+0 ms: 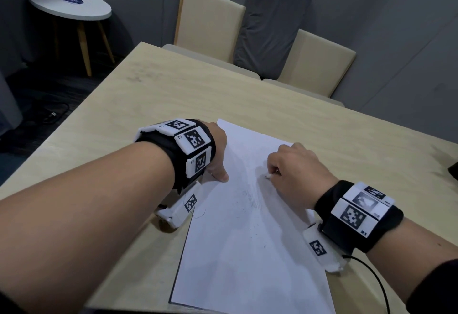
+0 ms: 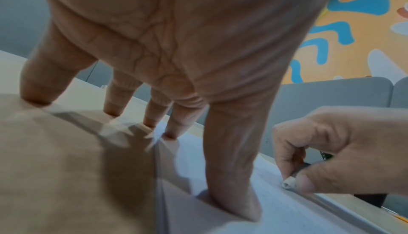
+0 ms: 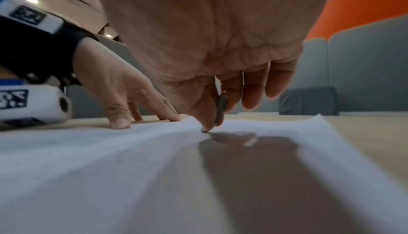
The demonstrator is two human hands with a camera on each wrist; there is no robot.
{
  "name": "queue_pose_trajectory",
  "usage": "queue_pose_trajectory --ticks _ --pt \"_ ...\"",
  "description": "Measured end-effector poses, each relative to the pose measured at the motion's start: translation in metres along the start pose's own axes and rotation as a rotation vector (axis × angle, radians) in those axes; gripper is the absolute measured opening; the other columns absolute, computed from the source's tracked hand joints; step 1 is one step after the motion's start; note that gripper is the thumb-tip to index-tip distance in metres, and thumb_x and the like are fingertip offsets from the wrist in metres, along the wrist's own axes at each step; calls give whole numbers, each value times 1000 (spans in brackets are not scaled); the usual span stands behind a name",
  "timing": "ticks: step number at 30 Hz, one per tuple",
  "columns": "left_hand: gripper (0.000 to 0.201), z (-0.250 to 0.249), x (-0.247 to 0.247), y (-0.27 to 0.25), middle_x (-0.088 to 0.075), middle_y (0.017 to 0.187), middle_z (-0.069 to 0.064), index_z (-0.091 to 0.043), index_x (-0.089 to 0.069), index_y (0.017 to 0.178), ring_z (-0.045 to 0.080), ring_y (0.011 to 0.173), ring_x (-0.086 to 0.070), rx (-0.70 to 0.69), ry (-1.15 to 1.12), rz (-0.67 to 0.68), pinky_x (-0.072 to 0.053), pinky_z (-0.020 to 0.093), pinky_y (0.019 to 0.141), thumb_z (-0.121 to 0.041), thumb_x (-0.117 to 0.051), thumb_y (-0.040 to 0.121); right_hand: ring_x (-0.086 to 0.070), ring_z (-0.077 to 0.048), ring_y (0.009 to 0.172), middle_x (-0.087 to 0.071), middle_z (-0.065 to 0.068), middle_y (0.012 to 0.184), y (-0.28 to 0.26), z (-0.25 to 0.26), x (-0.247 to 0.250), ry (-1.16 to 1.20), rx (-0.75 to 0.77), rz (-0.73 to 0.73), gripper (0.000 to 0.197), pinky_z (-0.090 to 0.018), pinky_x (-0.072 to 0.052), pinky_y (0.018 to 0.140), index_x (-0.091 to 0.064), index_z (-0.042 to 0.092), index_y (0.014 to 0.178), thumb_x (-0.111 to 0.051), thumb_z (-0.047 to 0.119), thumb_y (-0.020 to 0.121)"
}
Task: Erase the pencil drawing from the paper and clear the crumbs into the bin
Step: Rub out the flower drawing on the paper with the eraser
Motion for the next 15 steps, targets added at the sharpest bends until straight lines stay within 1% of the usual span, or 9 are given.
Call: queue_pose_trajectory --ticks 2,5,6,10,11,13,15 --pt "69 1 0 0 -65 116 3 -15 -66 115 24 86 -55 2 -7 -6 -41 28 69 -68 -72 71 -40 -24 102 -53 5 95 0 -5 3 -28 -23 -7 11 -35 -34 85 -56 24 84 -51 28 93" --pt "70 0 0 0 -64 116 4 -15 -66 117 25 87 -55 3 -2 1 -42 29 70 -69 -72 72 -39 -22 98 -53 5 93 -3 14 -2 40 63 -2 11 -34 -35 82 -58 22 85 -53 27 93" --pt "70 0 0 1 -64 116 4 -15 -65 117 25 87 -54 4 1 4 -42 30 70 -69 -72 72 -39 -21 97 -53 5 93 -3 16 -2 41 70 -3 11 -34 -35 82 -59 22 85 -53 26 93" --pt "69 2 -1 0 -66 117 4 -15 -67 114 25 84 -52 8 -9 -1 -40 28 67 -68 -72 71 -41 -24 99 -52 5 92 -1 -3 4 -29 -18 -21 12 -34 -31 81 -56 23 83 -52 26 93" --pt "69 2 -1 1 -66 117 4 -14 -67 114 25 85 -54 6 -11 -3 -40 28 68 -68 -72 71 -40 -24 98 -52 5 91 -1 1 4 -16 -1 -20 13 -34 -32 81 -55 24 81 -52 26 93" --pt "69 1 0 1 -64 116 4 -15 -66 115 26 93 -59 6 -7 0 -42 29 70 -68 -73 71 -38 -22 97 -51 5 92 -4 20 0 34 68 -8 14 -34 -34 82 -52 25 81 -53 26 94" --pt "70 -1 1 0 -63 117 4 -15 -65 117 26 95 -59 3 7 1 -43 30 72 -68 -72 72 -38 -21 97 -52 5 93 -5 28 -2 52 91 -6 13 -34 -36 83 -52 25 81 -52 24 95"
Point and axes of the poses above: each hand's wrist, its own y-axis towards the middle knuckle, its own x-axis out of the back of the hand, z = x × y, the point moved 9 cm from there along y, towards the middle knuckle
